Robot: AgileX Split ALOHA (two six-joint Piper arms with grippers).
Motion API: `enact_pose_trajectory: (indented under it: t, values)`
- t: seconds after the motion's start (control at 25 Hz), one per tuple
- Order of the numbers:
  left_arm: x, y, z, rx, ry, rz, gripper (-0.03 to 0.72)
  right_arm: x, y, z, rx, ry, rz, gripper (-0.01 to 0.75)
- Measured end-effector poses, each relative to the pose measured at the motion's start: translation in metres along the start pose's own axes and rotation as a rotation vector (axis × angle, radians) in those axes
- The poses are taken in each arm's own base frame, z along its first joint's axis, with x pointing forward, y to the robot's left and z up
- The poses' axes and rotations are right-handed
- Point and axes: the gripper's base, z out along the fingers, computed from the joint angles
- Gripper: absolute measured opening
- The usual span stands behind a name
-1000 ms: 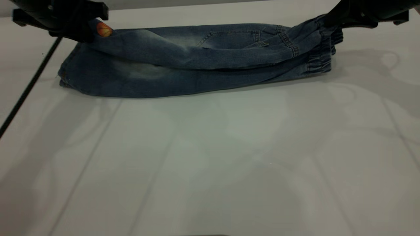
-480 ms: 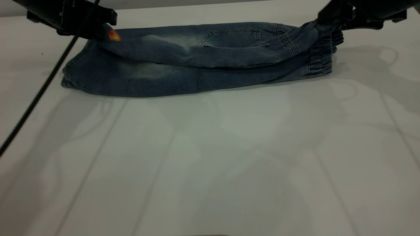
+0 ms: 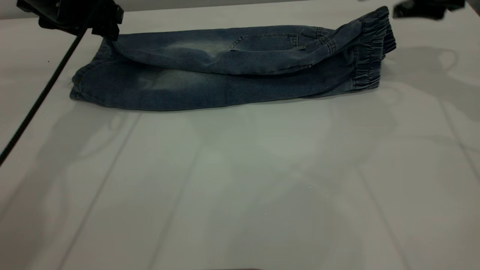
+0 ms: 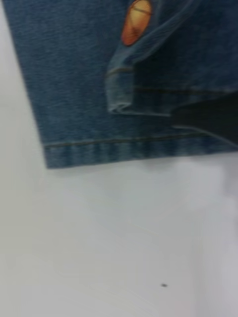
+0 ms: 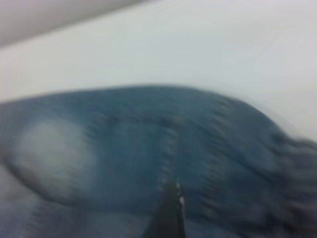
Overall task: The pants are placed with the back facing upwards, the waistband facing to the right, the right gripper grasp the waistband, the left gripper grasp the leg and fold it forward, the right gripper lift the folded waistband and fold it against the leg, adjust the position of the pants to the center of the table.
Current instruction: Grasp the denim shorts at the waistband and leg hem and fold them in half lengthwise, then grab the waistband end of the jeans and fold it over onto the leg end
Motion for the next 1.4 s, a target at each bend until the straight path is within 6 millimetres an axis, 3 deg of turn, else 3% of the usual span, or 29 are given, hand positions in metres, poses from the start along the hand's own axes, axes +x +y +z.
enact_pose_trajectory:
  t: [0.16,0.24,0.56,0.84,1.16,1.4]
  values:
    - [-0.007,-0.007,-0.011,-0.021,0.037,-0.012,0.536,-0.027,0.014,0.0,-0.076,-0.065,-0.022,0.62]
    - [-0.006,-0.01,-0.015,-0.034,0.079,-0.019,0.536,-0.031,0.017,-0.001,-0.097,-0.068,0.002,0.61]
    - [0.011,-0.031,-0.024,-0.071,0.305,-0.067,0.538,-0.003,0.032,-0.006,-0.256,0.251,0.09,0.593]
    - [0.02,-0.047,0.003,0.0,0.229,-0.047,0.538,0.024,0.044,0.0,-0.21,0.468,-0.044,0.594]
    - [0.022,-0.059,0.021,0.074,0.113,-0.04,0.537,0.038,0.061,0.009,-0.199,0.527,-0.122,0.594]
    - [0.016,-0.07,0.039,0.198,-0.13,0.064,0.517,0.044,0.069,0.004,-0.287,0.604,-0.099,0.587]
